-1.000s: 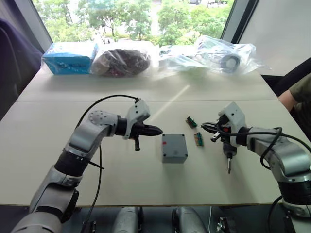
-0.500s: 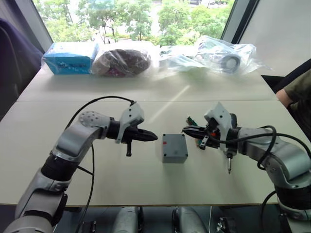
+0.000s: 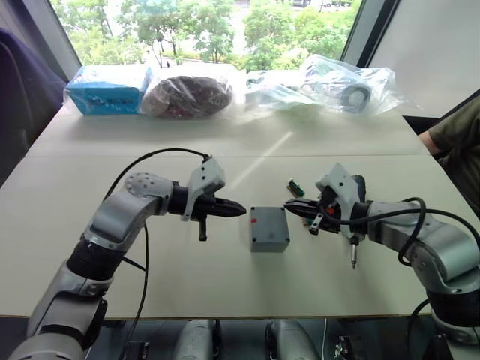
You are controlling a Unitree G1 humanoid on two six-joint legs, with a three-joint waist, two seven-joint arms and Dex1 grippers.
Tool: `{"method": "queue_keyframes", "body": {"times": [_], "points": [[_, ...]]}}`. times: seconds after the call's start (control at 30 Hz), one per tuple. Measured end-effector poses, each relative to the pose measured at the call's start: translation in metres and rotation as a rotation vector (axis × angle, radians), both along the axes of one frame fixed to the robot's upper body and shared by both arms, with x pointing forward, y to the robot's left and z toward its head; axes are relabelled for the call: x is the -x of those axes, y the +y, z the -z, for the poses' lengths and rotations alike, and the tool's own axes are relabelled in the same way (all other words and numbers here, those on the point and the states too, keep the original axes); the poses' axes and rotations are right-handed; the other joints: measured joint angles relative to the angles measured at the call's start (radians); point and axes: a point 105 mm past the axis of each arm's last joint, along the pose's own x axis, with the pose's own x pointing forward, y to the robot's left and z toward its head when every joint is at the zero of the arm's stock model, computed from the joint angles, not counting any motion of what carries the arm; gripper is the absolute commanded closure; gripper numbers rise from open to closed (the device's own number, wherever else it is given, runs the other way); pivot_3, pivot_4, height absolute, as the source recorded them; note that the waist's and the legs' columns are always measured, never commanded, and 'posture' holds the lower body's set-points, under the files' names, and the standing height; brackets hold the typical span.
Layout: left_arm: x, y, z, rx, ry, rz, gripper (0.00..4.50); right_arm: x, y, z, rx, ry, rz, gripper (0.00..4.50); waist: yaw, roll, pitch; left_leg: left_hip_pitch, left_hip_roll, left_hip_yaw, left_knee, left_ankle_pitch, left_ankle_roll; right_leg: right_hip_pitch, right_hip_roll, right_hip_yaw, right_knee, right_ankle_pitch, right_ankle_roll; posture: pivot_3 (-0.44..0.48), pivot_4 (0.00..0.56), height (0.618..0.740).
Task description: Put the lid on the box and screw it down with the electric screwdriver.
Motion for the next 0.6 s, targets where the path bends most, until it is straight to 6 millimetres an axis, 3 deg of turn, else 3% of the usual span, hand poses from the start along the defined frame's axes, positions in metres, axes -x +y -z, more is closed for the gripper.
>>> {"method": "queue_keyframes", "body": {"times": [0.57, 0.6], "points": [[0.0000, -0.0012, 0.0006, 0.001, 0.000, 0.001, 4.50, -0.0035, 0.0001, 0.0089, 0.012, 0.016, 0.000, 4.47, 0.000, 0.000, 0.000, 0.000, 0.000, 0.000, 0.000, 0.000, 0.000, 0.000, 0.000, 0.000, 0.000, 0.000, 0.000, 0.000, 0.150, 0.740], [0.0001, -0.0014, 0.0007, 0.002, 0.000, 0.002, 4.50, -0.0036, 0.0001, 0.0091, 0.012, 0.017, 0.000, 4.20, 0.000, 0.000, 0.000, 0.000, 0.000, 0.000, 0.000, 0.000, 0.000, 0.000, 0.000, 0.000, 0.000, 0.000, 0.000, 0.000, 0.150, 0.740]]}}
